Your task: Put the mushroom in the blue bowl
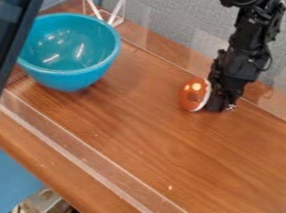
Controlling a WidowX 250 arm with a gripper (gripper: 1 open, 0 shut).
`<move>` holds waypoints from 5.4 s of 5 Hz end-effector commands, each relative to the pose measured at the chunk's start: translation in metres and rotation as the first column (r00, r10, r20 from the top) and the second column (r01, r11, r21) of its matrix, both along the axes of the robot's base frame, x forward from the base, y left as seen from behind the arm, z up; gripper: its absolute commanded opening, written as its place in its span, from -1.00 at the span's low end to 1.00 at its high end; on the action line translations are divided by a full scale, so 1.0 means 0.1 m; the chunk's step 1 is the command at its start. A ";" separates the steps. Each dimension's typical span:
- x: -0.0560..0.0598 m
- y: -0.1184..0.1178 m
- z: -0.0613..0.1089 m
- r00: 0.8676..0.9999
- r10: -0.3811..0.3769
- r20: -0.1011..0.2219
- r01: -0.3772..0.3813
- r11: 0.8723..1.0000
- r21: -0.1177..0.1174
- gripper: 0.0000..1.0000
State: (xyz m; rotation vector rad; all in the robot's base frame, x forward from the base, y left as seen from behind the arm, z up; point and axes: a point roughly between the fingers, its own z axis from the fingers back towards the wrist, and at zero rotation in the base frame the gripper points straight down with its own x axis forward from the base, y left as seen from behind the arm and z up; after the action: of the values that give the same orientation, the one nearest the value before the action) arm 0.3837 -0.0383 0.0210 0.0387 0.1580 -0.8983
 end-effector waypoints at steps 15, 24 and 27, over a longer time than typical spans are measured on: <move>-0.02 1.84 1.17 0.454 0.885 0.100 -0.872 0.465 -0.154 -1.00; -0.27 2.14 1.08 0.248 0.959 0.140 -0.948 0.270 -0.169 1.00; -0.32 2.08 1.19 0.253 0.953 0.167 -0.944 0.281 -0.173 1.00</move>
State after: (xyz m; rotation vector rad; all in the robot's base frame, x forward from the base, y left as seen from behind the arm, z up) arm 0.3530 0.1714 0.1007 -0.0216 0.0166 0.3963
